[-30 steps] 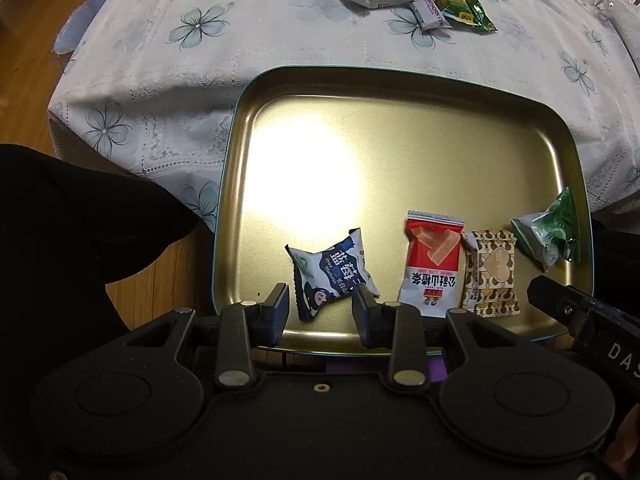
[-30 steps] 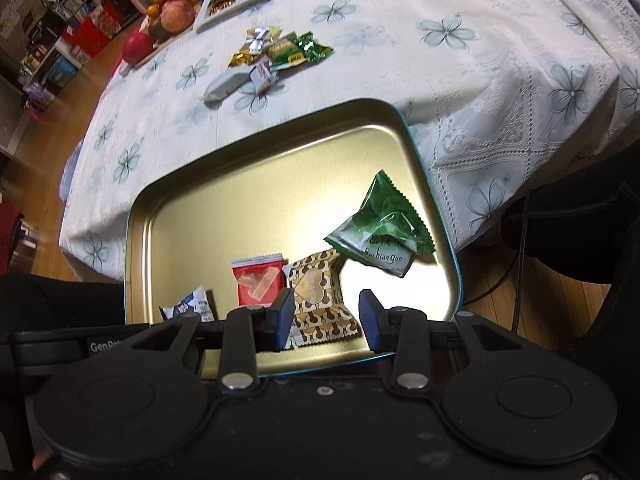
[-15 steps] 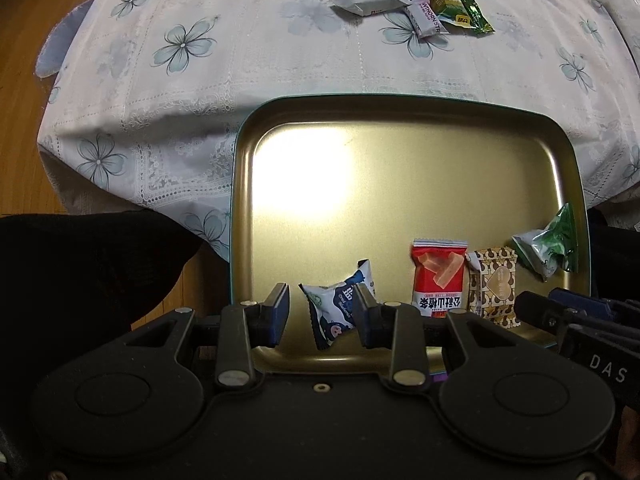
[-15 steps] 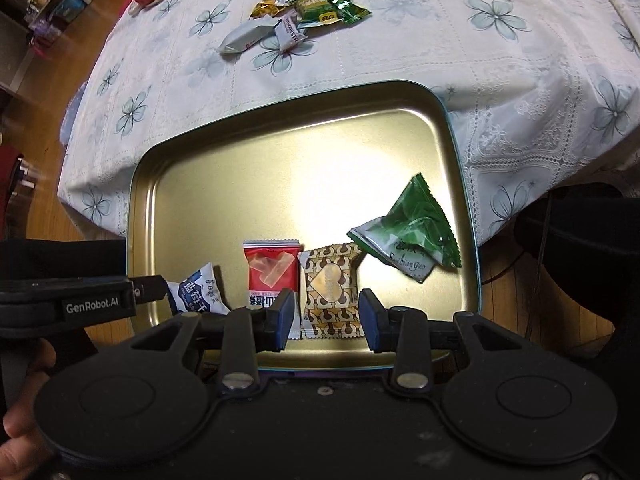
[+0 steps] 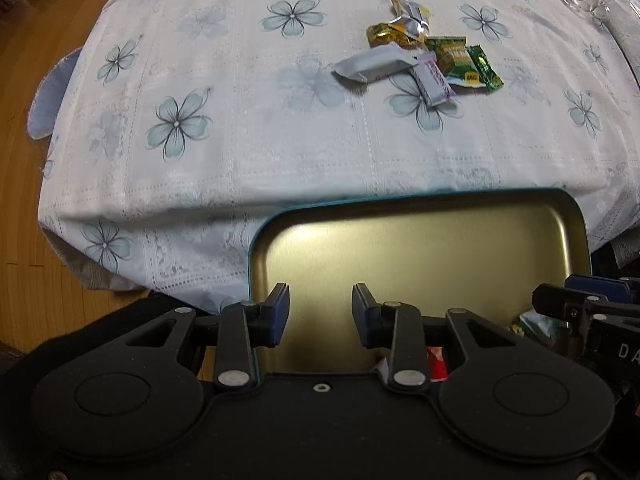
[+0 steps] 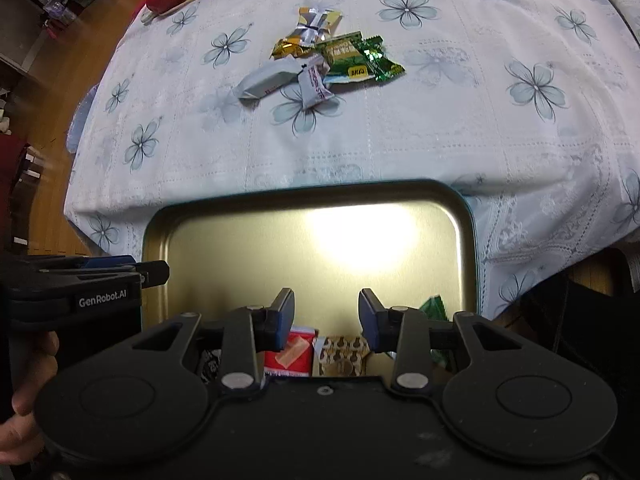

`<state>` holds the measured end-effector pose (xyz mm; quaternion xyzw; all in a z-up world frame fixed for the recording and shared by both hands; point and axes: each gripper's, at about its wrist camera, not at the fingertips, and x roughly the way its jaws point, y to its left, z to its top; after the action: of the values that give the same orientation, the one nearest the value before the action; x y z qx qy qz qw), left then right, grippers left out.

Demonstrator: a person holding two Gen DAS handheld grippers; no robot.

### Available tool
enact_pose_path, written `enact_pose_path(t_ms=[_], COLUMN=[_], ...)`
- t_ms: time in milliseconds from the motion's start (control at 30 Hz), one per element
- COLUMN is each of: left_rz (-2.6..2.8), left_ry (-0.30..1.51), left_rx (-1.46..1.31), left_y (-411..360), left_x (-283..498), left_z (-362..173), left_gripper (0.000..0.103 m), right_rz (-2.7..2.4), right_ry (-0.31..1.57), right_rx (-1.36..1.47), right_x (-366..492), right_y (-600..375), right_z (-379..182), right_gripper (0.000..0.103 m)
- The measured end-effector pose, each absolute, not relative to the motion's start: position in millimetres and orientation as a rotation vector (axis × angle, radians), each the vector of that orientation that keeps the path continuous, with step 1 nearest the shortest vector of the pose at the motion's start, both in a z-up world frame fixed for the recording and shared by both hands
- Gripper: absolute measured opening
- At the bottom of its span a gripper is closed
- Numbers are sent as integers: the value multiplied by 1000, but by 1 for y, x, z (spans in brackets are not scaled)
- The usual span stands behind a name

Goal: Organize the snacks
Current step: 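Move both open tools back to the remaining snack packets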

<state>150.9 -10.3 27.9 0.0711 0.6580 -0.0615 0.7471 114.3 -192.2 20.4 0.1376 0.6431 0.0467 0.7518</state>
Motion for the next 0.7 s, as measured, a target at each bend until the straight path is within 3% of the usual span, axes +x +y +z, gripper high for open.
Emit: enact_pose_path(t_ms=[700], left_rz=[-123], left_ry=[1344], left_rx=[91], left_y=[-31], left_x=[285], left_z=[12], left_gripper=[43], right_rz=[-154], right_ry=[1242], right_rx=[486], right_x=[276], right_y=[-248], right_z=[-5], right_gripper=[39])
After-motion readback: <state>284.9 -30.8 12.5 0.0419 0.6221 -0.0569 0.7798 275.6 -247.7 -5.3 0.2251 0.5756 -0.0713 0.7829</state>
